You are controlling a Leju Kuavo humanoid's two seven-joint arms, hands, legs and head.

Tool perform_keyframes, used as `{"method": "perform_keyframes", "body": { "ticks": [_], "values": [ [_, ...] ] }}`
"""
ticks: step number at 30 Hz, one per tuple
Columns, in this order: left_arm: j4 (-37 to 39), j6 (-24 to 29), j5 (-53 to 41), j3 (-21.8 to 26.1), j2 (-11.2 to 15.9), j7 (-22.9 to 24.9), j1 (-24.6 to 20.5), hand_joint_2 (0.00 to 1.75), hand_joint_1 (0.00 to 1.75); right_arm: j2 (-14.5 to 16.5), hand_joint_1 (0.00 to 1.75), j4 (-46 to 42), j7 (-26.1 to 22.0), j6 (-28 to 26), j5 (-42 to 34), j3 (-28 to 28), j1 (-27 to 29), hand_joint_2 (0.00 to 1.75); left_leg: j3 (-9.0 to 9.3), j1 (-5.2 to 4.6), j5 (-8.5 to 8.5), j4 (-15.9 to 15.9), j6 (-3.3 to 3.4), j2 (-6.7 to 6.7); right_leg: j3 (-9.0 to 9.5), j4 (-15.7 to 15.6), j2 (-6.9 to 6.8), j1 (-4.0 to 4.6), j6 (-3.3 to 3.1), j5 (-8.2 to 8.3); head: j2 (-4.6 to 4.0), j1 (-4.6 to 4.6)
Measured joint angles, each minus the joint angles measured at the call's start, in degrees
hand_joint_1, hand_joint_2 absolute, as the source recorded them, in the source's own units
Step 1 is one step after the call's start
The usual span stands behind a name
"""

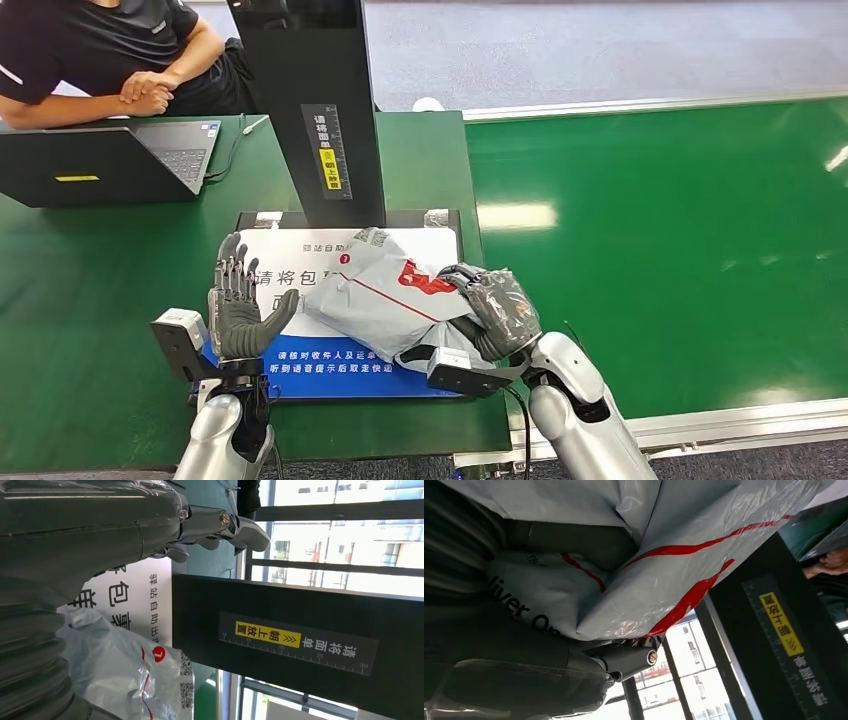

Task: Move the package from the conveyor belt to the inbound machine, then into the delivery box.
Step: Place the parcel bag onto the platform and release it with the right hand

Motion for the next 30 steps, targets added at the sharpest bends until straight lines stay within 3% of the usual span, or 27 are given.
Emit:
{"method": "perform_keyframes", "body": {
  "ticks": [9,14,18,30],
  "values": [
    [0.03,0.49,0.80,-0.03,0.00,-0.69,-0.09,1.75,0.00,-0.68,1.75,6.30,0.67,1.60,0.69,4.81,-4.94,1.75,0.02,0.00,0.00,-0.01,-0.01,0.03,-0.01,0.01,0.03,0.00,-0.02,0.01,0.00,0.01],
    [0.24,0.78,1.50,-0.42,0.02,-1.01,-0.55,1.75,0.00,-0.34,1.75,19.09,6.16,-4.00,7.98,8.72,-13.18,1.75,0.01,0.00,0.13,0.01,-0.03,0.02,0.00,0.02,0.03,0.00,-0.02,0.10,0.00,0.00],
    [0.55,0.85,1.76,-0.58,0.02,-1.05,-0.75,1.75,0.00,0.39,1.75,27.47,6.96,-6.52,9.24,10.20,-18.03,1.75,0.02,-0.01,0.16,0.02,-0.04,0.01,0.00,0.02,0.02,0.00,-0.03,0.13,0.00,0.00],
    [0.95,0.85,1.80,-0.64,0.05,-1.18,-0.88,1.75,0.00,1.31,1.75,34.55,8.29,-7.38,10.06,11.54,-21.36,1.75,0.03,0.00,0.17,0.01,-0.04,0.01,0.00,0.02,0.02,0.00,-0.04,0.14,0.00,0.01]
  ]
}}
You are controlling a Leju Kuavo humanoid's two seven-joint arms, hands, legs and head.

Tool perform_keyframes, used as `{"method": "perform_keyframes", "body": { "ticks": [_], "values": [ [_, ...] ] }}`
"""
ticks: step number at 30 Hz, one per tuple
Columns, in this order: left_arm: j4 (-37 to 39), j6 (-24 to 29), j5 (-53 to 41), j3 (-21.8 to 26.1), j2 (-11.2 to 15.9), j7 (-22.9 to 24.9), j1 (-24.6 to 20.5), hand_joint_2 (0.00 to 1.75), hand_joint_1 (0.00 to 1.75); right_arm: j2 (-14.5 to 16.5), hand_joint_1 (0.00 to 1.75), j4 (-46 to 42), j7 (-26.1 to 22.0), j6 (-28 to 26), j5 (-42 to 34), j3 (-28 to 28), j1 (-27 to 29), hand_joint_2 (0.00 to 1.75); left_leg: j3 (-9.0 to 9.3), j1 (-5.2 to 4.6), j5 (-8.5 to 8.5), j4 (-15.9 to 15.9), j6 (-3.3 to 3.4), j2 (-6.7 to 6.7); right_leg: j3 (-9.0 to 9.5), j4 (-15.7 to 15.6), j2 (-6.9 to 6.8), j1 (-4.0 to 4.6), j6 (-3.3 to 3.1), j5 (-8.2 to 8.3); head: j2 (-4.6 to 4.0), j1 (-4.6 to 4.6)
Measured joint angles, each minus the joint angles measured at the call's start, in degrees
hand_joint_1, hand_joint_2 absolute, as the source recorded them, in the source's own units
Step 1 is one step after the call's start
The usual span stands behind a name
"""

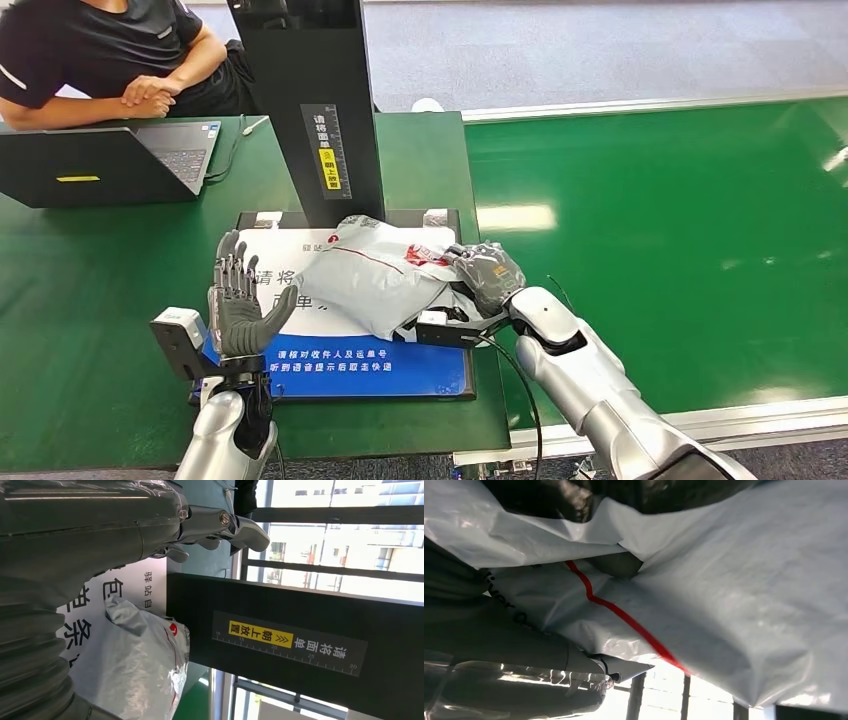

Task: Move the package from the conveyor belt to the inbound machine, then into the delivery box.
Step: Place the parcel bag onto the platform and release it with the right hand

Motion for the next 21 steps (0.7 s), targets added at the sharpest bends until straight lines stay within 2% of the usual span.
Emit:
{"method": "perform_keyframes", "body": {
  "ticks": [5,6,8,9,10,12,15,16,18,21],
  "values": [
    [0.72,-0.04,0.41,-0.79,0.08,-0.03,-0.84,1.75,0.00,0.29,1.75,5.76,2.28,-4.00,0.43,0.21,-3.54,1.75,-0.02,-0.01,0.08,0.02,0.03,-0.03,0.00,0.00,-0.02,-0.01,0.04,0.06,0.00,-0.02],
    [0.97,-0.04,0.51,-0.99,0.09,-0.05,-1.08,1.75,0.00,0.39,1.64,7.31,2.05,-5.62,-0.05,0.13,-4.21,1.75,-0.03,-0.01,0.09,0.02,0.04,-0.04,0.00,0.00,-0.03,-0.01,0.05,0.07,0.00,0.00],
    [1.52,-0.05,0.76,-1.31,0.11,-0.12,-1.59,1.75,0.00,0.54,0.77,10.04,1.29,-9.48,-1.37,-0.29,-5.10,1.75,-0.03,-0.01,0.10,0.03,0.04,-0.04,0.00,0.00,-0.04,-0.01,0.05,0.08,0.00,-0.01],
    [1.79,-0.06,0.90,-1.43,0.13,-0.16,-1.89,1.75,0.00,0.61,0.33,11.17,0.60,-11.79,-2.21,-0.67,-5.29,1.31,-0.04,-0.01,0.10,0.04,0.04,-0.04,0.00,0.00,-0.04,-0.01,0.05,0.08,0.00,0.01],
    [2.12,-0.10,1.04,-1.61,0.16,-0.19,-2.23,1.75,0.00,0.67,0.00,12.18,-0.69,-14.30,-3.35,-1.17,-5.35,0.87,-0.04,-0.01,0.10,0.04,0.04,-0.04,-0.01,0.00,-0.03,-0.01,0.05,0.08,0.00,0.00],
    [2.90,-0.35,1.25,-2.18,0.22,-0.20,-3.04,1.75,0.00,0.87,0.00,13.09,-6.52,-18.25,-6.92,-2.64,-4.94,0.00,-0.05,-0.01,0.10,0.04,0.04,-0.03,-0.02,0.00,-0.02,-0.01,0.03,0.10,0.00,0.00],
    [4.73,-0.61,1.98,-3.27,0.28,-0.45,-4.62,1.75,0.00,1.68,0.00,8.80,-21.41,-20.24,-12.57,-7.09,-1.78,0.00,-0.06,0.00,0.09,0.02,0.02,-0.02,-0.05,0.00,-0.01,0.01,0.00,0.09,0.00,0.00],
    [5.39,-0.55,2.31,-3.57,0.31,-0.57,-5.12,1.75,0.00,2.10,0.00,6.00,-24.56,-20.35,-13.69,-8.61,-0.23,0.00,-0.07,0.00,0.09,0.01,0.02,-0.02,-0.07,0.00,-0.02,0.02,0.00,0.09,0.00,-0.01],
    [6.45,-0.33,2.92,-4.05,0.36,-0.76,-5.83,1.75,0.00,2.83,0.00,-0.64,-26.71,-20.41,-16.02,-10.44,2.87,0.00,-0.10,0.01,0.08,-0.01,0.01,-0.03,-0.11,0.01,-0.03,0.02,-0.03,0.06,0.00,-0.01],
    [7.40,0.01,3.74,-4.41,0.50,-1.04,-6.13,1.75,0.00,3.54,0.00,-12.33,-27.04,-20.43,-21.50,-11.83,7.05,0.00,-0.12,0.01,0.08,-0.04,0.00,-0.02,-0.16,0.02,-0.03,0.02,-0.07,0.03,0.00,-0.01]
  ]
}}
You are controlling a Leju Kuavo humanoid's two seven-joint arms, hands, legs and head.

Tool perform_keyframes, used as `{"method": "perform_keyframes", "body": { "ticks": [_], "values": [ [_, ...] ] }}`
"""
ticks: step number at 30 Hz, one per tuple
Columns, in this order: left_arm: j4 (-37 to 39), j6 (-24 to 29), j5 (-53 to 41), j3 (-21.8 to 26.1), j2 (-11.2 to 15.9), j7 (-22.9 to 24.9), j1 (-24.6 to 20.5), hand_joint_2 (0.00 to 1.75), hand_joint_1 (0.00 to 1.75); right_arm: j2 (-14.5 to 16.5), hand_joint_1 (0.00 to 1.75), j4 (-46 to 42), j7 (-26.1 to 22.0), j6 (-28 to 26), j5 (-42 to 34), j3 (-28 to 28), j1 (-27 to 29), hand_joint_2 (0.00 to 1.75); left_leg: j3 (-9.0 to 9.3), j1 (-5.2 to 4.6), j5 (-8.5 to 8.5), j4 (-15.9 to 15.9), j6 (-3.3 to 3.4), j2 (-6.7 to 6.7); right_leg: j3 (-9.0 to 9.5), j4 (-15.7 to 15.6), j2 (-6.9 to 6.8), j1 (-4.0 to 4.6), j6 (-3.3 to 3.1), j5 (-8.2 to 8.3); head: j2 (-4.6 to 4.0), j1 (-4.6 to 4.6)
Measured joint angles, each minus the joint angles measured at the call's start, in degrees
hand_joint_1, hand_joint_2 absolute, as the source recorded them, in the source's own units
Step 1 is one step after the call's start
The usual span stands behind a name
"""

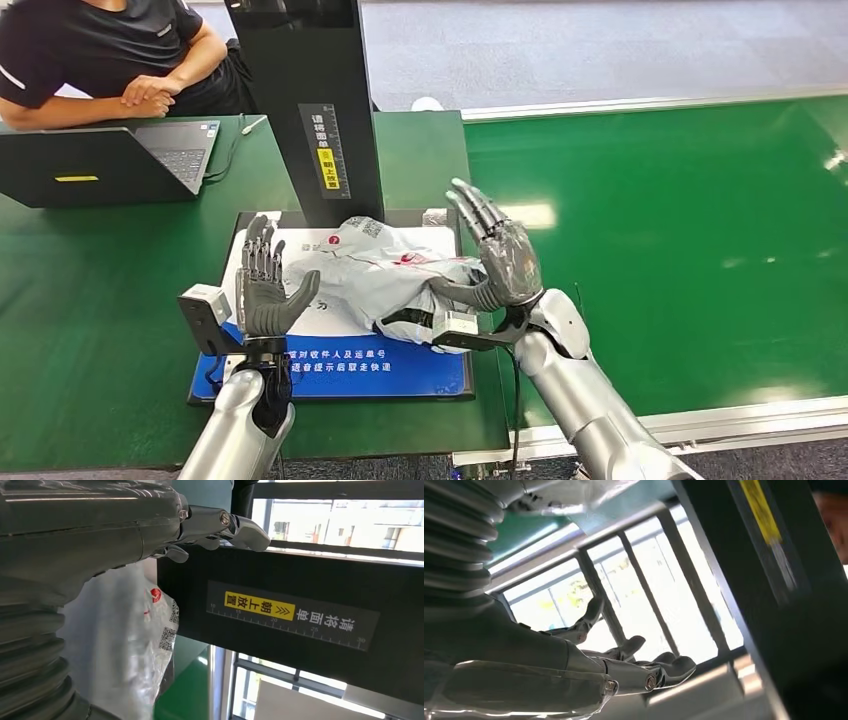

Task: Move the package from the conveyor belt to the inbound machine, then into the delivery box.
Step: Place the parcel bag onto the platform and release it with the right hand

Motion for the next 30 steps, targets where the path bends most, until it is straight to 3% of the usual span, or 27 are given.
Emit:
{"method": "perform_keyframes", "body": {
  "ticks": [6,12,16,21,26,30],
  "values": [
    [1.01,0.96,1.57,-1.03,0.50,-0.57,-0.15,1.75,0.00,0.92,0.00,-19.66,-0.05,-0.02,-14.04,-1.66,4.41,0.00,-0.01,-0.01,0.00,0.01,0.00,0.02,-0.01,0.00,0.00,-0.03,0.00,0.00,0.00,0.01],
    [1.83,1.33,2.75,-1.32,0.98,-0.98,-0.30,1.75,0.00,-0.73,0.00,-26.81,-0.07,1.65,-34.13,-0.22,5.12,0.00,0.01,-0.03,0.01,0.02,0.01,0.02,0.01,-0.01,0.01,-0.04,0.02,0.03,0.00,0.01],
    [2.36,1.44,2.86,-1.77,1.20,-1.10,-0.55,1.75,0.00,-3.39,0.00,-27.42,-0.09,2.81,-37.56,1.71,4.98,1.75,0.01,-0.03,0.01,0.02,0.01,0.03,0.01,-0.01,0.03,-0.04,0.03,0.06,0.00,0.01],
    [2.60,1.71,2.82,-2.00,1.40,-1.09,-0.55,1.75,0.00,-6.19,0.00,-23.54,-0.05,6.50,-35.78,2.42,4.31,1.75,0.01,-0.03,0.01,0.02,0.00,0.02,0.00,-0.01,0.02,-0.03,0.02,0.06,0.00,0.01],
    [2.57,1.82,2.71,-1.99,1.74,-0.87,0.30,1.75,0.00,-8.23,0.00,-25.87,-0.05,1.17,-34.73,0.83,6.41,1.75,0.00,-0.03,0.00,0.02,0.00,0.01,-0.01,-0.01,0.02,-0.03,0.02,0.04,0.00,0.01],
    [1.83,2.25,2.68,-1.76,2.05,-0.61,1.61,1.75,0.00,-9.31,0.00,-31.43,0.57,1.13,-30.99,-3.09,9.98,1.75,-0.03,-0.03,-0.02,0.01,-0.01,0.01,-0.02,-0.02,0.01,-0.04,0.01,0.01,0.00,0.01]
  ]
}}
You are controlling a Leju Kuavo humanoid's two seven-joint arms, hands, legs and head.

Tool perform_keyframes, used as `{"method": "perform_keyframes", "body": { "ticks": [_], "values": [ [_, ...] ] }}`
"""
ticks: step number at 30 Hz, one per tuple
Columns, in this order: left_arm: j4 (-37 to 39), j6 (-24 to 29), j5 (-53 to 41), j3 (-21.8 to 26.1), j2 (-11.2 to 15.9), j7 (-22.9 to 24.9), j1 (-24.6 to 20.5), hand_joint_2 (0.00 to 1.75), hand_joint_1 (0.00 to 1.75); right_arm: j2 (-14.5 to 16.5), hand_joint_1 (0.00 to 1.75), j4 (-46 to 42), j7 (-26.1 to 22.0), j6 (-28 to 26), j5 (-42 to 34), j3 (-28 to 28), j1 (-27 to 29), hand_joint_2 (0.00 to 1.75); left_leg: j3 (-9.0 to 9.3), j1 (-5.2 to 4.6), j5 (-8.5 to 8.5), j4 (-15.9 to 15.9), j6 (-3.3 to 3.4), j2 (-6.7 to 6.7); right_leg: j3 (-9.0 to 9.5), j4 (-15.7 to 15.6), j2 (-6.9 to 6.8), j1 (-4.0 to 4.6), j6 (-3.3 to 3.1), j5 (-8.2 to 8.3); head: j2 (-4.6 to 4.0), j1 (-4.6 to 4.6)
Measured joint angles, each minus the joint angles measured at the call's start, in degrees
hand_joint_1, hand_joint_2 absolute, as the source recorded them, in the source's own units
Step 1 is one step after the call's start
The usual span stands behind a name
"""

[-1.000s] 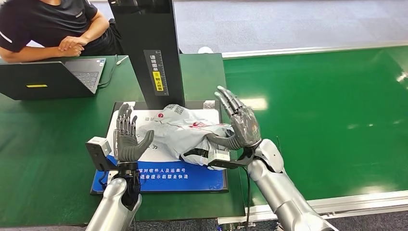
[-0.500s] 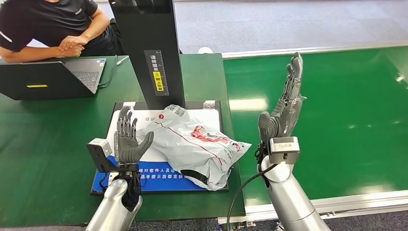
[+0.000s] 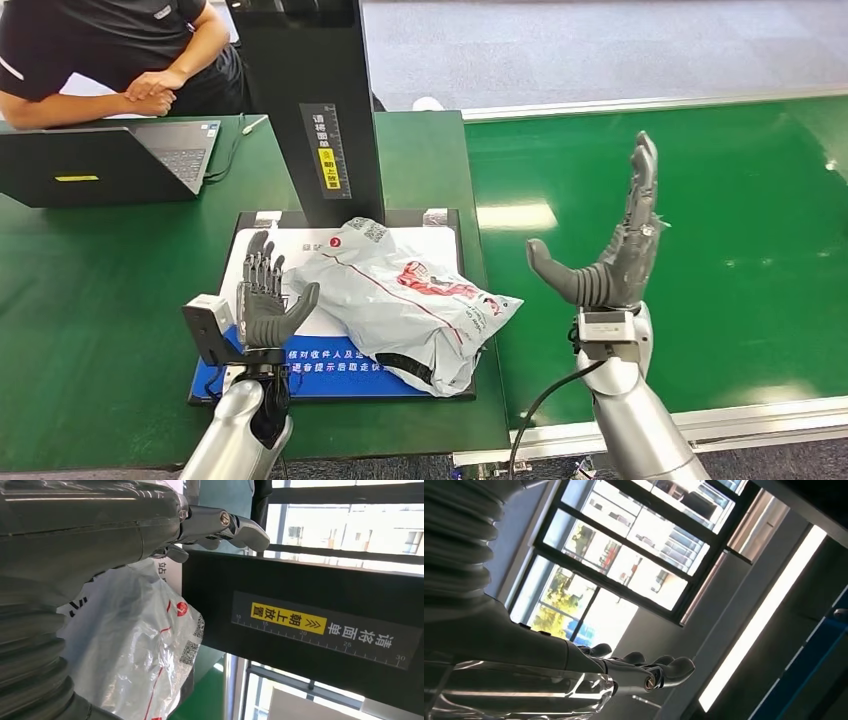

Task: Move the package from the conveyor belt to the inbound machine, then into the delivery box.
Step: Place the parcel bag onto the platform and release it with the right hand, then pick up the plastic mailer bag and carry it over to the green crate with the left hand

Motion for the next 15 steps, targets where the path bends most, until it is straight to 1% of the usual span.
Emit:
{"method": "perform_keyframes", "body": {
  "ticks": [2,4,6,10,13,15],
  "values": [
    [-1.00,0.40,-0.07,0.55,0.13,0.14,0.99,1.75,0.00,-0.58,0.00,-2.36,2.35,3.03,1.47,-2.34,1.79,1.75,0.01,0.00,-0.02,0.00,-0.02,0.01,0.00,0.00,0.01,0.00,-0.01,-0.01,0.00,0.00],
    [-2.41,0.68,-0.40,1.26,0.22,0.47,2.21,1.75,0.00,-1.03,0.00,-4.30,4.77,7.35,2.48,-4.63,3.78,1.75,0.02,0.00,-0.03,0.00,-0.02,0.00,0.00,-0.01,0.00,0.00,0.00,-0.02,0.00,0.01],
    [-3.93,0.59,-1.04,2.06,0.28,1.03,3.47,1.75,0.00,-1.05,0.00,-6.23,5.84,11.56,2.27,-7.46,6.16,1.75,0.02,0.00,-0.03,0.00,-0.02,-0.02,0.01,-0.01,-0.01,0.01,0.01,-0.03,0.00,0.00],
    [-6.32,-0.02,-2.81,3.66,0.29,2.03,5.33,1.75,0.00,-0.27,0.00,-9.30,7.95,23.28,-2.03,-15.03,12.03,1.75,0.00,0.01,-0.04,-0.01,-0.03,-0.05,0.02,-0.01,-0.04,0.01,0.01,-0.04,0.00,0.00],
    [-7.40,-0.54,-4.35,4.40,0.21,2.28,5.99,1.75,0.00,0.65,0.00,-9.65,10.14,31.76,-3.57,-19.90,15.73,1.75,0.01,0.01,-0.05,-0.01,-0.03,-0.04,0.01,-0.01,-0.04,0.01,0.00,-0.05,0.00,0.01],
    [-7.96,-0.79,-5.34,4.78,0.08,2.40,6.26,1.75,0.00,1.37,0.00,-9.36,11.04,35.52,-3.81,-22.64,18.08,1.75,0.00,0.01,-0.05,-0.02,-0.03,-0.05,0.01,-0.01,-0.04,0.01,0.01,-0.05,0.00,0.01]
  ]
}}
